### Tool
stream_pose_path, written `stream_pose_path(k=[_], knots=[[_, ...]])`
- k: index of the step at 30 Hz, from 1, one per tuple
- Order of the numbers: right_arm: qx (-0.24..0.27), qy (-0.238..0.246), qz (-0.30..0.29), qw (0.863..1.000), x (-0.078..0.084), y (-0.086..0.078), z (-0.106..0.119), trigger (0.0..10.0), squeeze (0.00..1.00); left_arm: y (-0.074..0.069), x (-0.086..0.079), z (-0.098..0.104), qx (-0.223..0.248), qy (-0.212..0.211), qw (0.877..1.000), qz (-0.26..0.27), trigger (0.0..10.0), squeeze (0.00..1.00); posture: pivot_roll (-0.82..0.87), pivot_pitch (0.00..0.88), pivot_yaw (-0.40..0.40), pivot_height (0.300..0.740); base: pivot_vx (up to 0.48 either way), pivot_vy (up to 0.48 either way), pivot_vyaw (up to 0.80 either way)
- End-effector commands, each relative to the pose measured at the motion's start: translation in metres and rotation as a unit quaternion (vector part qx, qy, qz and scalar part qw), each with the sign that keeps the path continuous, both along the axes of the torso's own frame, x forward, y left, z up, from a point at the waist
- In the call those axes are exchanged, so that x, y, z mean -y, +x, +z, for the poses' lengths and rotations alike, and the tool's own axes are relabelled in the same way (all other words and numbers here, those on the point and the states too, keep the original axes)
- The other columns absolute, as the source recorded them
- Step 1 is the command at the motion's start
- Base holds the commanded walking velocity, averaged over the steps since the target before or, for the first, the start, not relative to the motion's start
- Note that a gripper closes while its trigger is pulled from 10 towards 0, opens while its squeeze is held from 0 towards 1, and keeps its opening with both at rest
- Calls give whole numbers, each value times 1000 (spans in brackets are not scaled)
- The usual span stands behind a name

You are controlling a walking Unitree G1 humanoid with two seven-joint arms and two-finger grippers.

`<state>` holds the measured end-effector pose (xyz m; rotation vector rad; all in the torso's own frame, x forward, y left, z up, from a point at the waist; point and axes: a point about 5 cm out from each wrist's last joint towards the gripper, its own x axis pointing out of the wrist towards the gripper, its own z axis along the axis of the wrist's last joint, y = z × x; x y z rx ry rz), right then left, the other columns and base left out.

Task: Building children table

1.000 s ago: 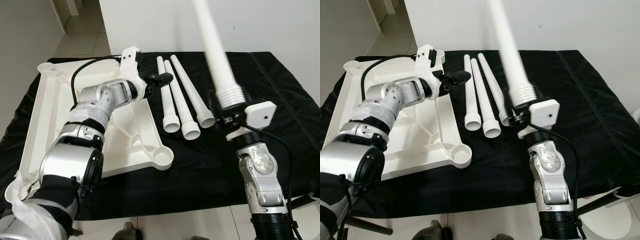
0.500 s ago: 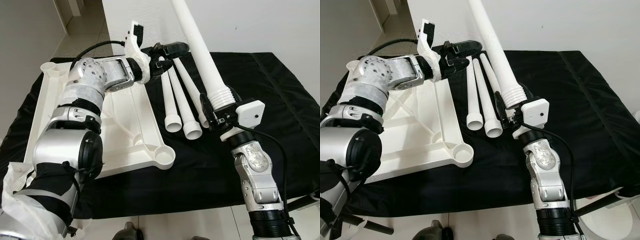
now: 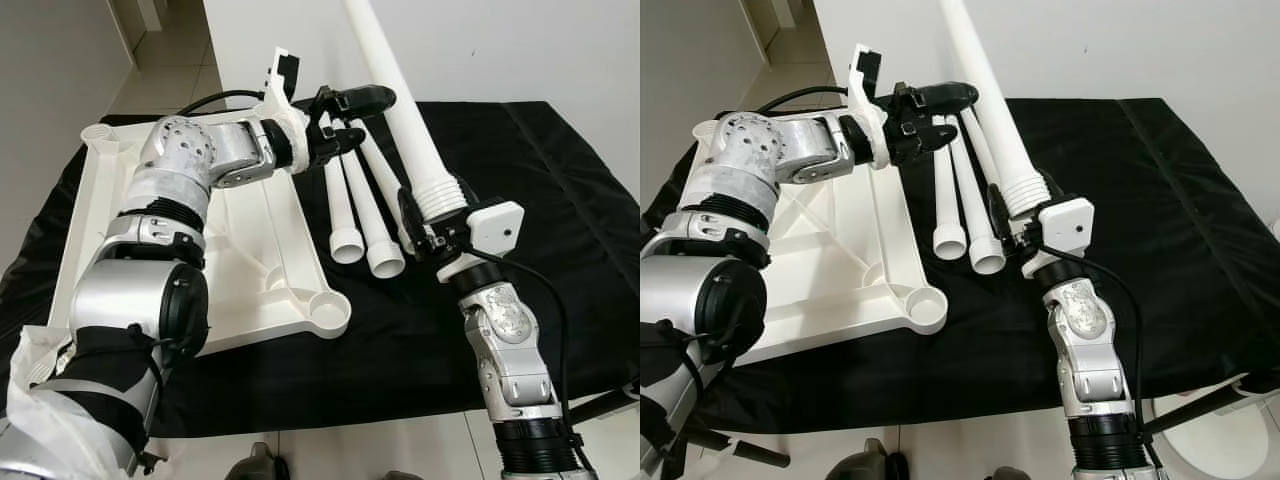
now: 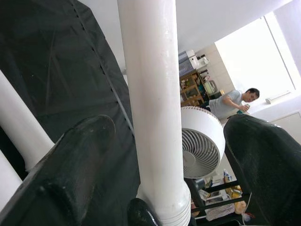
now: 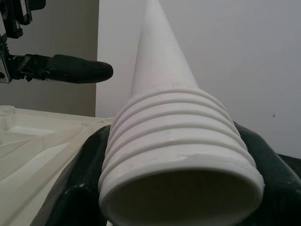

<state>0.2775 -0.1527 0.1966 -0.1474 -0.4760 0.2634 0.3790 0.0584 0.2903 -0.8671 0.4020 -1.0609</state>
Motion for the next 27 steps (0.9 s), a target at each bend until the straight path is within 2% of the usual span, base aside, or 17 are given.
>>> stream_pose_path(k=[1, 3, 8, 11, 16, 21, 24, 27], knots=[[11, -6, 14, 1000, -7, 3, 7, 10000, 0, -20, 3, 20, 125, -182, 959, -180, 10000, 0, -64, 0, 88, 740, 0, 0, 0], [11, -6, 14, 1000, -7, 3, 7, 10000, 0, -20, 3, 20, 125, -182, 959, -180, 10000, 0, -64, 0, 88, 740, 0, 0, 0], [15, -5, 36, 999, -15, 6, 11, 10000, 0, -12, 7, 18, 120, -149, 971, -140, 10000, 0, -67, 0, 83, 740, 0, 0, 0], [13, -7, 44, 999, -17, 5, 10, 10000, 0, -10, 9, 16, 124, -133, 975, -127, 10000, 0, -68, 0, 81, 740, 0, 0, 0], [11, -8, 50, 999, -19, 4, 8, 10000, 0, -8, 9, 16, 125, -131, 976, -118, 10000, 0, -69, 0, 81, 740, 0, 0, 0], [-4, -20, 69, 997, -26, -3, -1, 10000, 0, -1, 5, 32, 136, -141, 977, -80, 10000, 0, -67, 0, 80, 740, 0, 0, 0], [-6, -22, 72, 997, -27, -4, -2, 10000, 0, 1, 4, 34, 138, -141, 978, -72, 10000, 0, -66, 0, 80, 740, 0, 0, 0], [-10, -23, 81, 996, -30, -8, -6, 10000, 0, 3, 3, 39, 154, -126, 978, -58, 10000, 0, -62, 0, 81, 740, 0, 0, 0]])
